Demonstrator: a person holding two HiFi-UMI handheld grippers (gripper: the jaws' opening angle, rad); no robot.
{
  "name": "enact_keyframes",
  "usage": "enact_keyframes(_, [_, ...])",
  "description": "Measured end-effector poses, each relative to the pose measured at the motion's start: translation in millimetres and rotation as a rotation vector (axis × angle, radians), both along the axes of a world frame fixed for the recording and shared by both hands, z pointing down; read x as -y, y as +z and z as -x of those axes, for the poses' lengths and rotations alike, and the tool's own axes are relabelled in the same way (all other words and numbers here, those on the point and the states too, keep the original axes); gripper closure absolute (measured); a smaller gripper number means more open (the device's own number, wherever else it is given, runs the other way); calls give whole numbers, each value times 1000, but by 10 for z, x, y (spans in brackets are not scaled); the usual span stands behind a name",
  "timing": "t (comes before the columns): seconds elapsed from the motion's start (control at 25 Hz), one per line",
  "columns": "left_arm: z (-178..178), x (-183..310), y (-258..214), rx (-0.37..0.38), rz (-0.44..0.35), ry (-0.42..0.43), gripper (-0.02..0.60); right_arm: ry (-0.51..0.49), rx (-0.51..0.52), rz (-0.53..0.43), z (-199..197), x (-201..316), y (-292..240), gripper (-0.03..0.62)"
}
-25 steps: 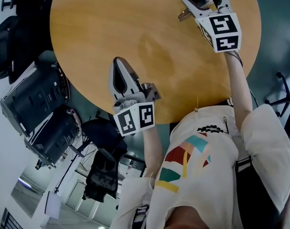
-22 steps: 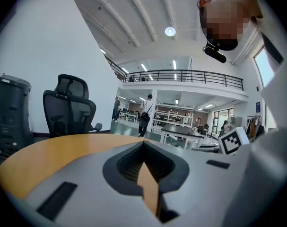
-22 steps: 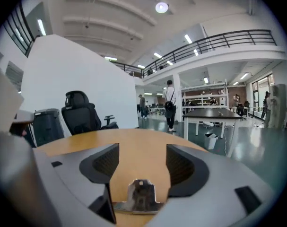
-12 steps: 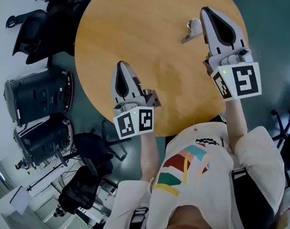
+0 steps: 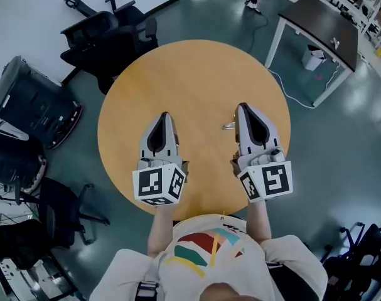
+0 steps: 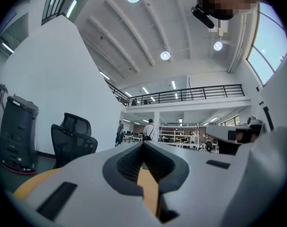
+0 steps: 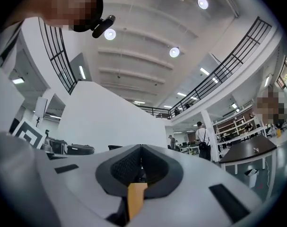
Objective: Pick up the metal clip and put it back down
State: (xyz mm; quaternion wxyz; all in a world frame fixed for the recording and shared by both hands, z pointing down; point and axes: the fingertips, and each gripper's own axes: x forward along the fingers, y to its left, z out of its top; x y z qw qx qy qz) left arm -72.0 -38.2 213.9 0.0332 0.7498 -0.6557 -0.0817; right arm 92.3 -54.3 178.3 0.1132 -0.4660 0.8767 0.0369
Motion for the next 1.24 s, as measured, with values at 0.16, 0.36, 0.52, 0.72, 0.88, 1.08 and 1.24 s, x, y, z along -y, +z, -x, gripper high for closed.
enact_keyframes(0.16, [49,-200,-207,15,-49,-8,538,-33,-18,-18,137,-185,-40,580])
enact_keyframes(0.36, [119,-323,-387,8,-88,-7,538,-49,-62,-61,305,-356,-130,582])
enact_keyframes(0.52, [54,-355,-453,17,-99,12,538,-56,-65,-67,333,-388,-156,582])
enact_keyframes(0.72, [49,-313,-435,15,-91,25,538,-54,-68,-72,360,-387,-158,582])
enact_keyframes(0.88, [15,-279,-424,5,-86,40,538,-50,-83,-72,333,-381,-151,582])
enact_keyframes(1.08, [-34,-274,-372,0,-73,55,538,-50,-102,-71,334,-404,-132,582])
enact_keyframes(1.24, [-43,-324,-396,2,-77,59,538,-49,-109,-77,347,-473,-152,582])
